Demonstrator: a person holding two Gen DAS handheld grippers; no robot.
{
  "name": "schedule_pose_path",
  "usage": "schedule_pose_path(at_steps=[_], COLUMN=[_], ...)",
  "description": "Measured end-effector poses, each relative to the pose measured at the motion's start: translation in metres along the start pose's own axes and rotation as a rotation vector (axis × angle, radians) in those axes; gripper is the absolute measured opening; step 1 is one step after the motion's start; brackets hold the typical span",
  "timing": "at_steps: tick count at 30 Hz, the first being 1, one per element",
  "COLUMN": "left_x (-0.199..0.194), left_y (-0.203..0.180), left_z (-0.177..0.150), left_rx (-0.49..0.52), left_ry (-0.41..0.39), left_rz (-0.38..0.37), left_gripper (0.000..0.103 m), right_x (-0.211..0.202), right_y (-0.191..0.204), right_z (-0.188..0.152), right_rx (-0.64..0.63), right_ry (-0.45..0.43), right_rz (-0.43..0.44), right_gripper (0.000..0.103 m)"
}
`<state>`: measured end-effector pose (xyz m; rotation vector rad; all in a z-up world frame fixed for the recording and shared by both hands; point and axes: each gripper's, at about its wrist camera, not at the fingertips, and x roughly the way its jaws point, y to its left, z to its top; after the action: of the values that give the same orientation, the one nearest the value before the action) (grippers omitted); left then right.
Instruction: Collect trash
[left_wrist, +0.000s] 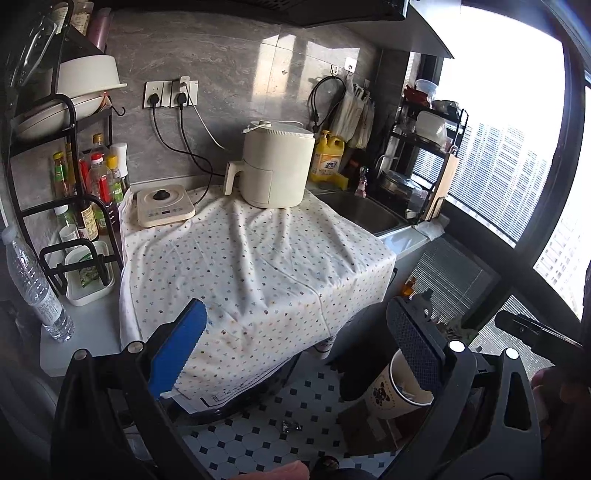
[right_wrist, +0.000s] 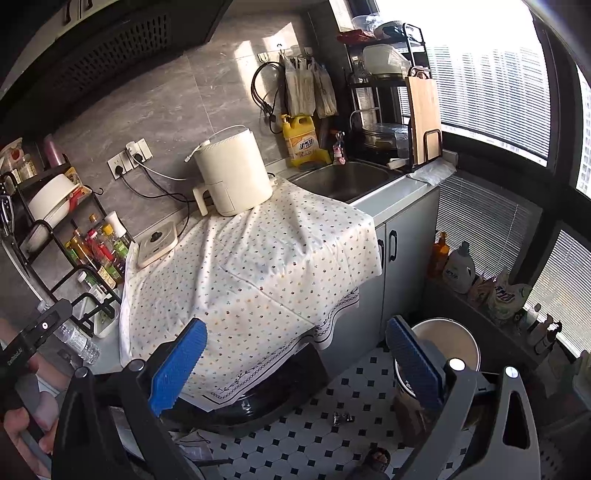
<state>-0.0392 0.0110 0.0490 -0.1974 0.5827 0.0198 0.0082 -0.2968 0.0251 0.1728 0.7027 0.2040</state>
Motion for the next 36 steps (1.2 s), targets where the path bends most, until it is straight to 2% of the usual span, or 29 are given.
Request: schedule_pose_path(at_steps=[36], left_x=[0.009], left_y=[0.005], left_z=[0.001], left_rx=[-0.006], left_ry=[0.001], left_rz=[-0.003], left_gripper=[0.097], right_x=[0.011], right_y=[-0.003], right_z=[-0.004], right_rx=[-0.004], right_ry=[0.027], right_rz=[-0.022], right_gripper=[0.095])
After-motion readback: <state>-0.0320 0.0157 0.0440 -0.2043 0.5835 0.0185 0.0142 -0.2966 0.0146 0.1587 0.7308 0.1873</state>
